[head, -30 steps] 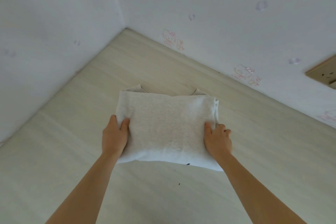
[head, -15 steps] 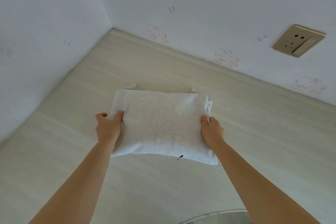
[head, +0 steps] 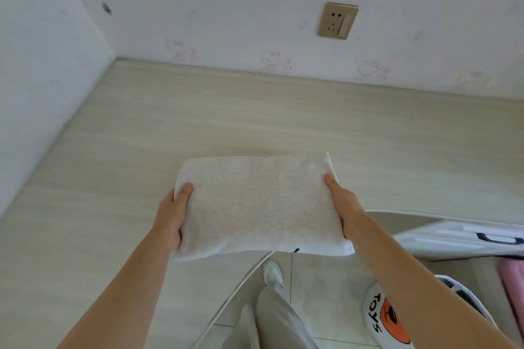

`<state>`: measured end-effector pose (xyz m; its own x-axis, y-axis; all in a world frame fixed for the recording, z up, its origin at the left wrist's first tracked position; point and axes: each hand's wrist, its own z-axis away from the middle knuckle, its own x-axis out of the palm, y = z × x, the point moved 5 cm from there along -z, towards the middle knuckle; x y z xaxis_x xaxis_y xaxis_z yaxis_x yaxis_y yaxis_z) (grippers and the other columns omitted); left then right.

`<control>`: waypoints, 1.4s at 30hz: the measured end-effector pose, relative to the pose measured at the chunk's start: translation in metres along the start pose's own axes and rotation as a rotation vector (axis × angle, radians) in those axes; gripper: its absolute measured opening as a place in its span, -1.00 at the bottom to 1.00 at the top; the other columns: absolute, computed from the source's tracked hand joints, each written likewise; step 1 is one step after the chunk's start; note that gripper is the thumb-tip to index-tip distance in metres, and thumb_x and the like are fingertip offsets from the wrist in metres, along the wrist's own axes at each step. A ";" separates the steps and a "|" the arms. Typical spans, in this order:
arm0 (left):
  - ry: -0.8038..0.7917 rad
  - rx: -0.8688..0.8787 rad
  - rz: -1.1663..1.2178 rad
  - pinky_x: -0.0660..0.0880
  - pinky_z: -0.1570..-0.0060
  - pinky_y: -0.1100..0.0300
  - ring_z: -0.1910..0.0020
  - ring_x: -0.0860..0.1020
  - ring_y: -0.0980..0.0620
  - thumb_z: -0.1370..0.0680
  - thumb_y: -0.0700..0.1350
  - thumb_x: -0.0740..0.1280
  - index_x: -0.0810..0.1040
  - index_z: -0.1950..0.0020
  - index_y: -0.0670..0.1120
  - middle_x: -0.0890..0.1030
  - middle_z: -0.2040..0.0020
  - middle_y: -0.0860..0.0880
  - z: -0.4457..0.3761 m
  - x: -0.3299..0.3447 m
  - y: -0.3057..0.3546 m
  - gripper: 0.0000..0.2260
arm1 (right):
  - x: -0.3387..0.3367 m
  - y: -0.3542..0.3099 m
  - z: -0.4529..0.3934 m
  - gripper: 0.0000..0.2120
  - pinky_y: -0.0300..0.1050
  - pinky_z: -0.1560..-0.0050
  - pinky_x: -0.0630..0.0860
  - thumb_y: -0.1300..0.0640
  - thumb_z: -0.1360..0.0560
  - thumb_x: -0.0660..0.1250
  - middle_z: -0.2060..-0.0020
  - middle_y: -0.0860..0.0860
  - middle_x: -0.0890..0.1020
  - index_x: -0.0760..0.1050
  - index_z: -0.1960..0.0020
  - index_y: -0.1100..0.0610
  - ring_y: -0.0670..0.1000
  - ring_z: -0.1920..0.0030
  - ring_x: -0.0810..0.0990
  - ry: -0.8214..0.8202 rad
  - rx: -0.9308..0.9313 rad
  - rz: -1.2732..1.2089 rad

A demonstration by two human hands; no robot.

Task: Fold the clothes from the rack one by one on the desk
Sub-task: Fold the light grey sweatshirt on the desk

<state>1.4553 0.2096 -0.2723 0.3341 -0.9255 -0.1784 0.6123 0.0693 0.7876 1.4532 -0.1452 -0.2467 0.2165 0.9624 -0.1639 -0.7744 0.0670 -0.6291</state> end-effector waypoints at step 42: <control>-0.554 -0.018 -0.554 0.52 -0.16 -0.11 -0.05 0.58 -0.13 -0.59 0.10 0.29 0.49 -0.16 0.03 0.61 -0.08 -0.09 0.255 0.646 -0.351 -0.77 | -0.629 0.413 -0.088 -0.72 -0.17 0.28 0.45 0.00 -0.62 0.17 0.23 -0.02 0.57 0.52 0.08 0.16 -0.04 0.25 0.53 0.713 0.118 -0.398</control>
<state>1.2739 -0.5079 -0.5133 -0.4267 -0.8776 -0.2184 0.5987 -0.4551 0.6591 1.0492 -0.7460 -0.4705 0.7824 0.4652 -0.4141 -0.6091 0.4331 -0.6644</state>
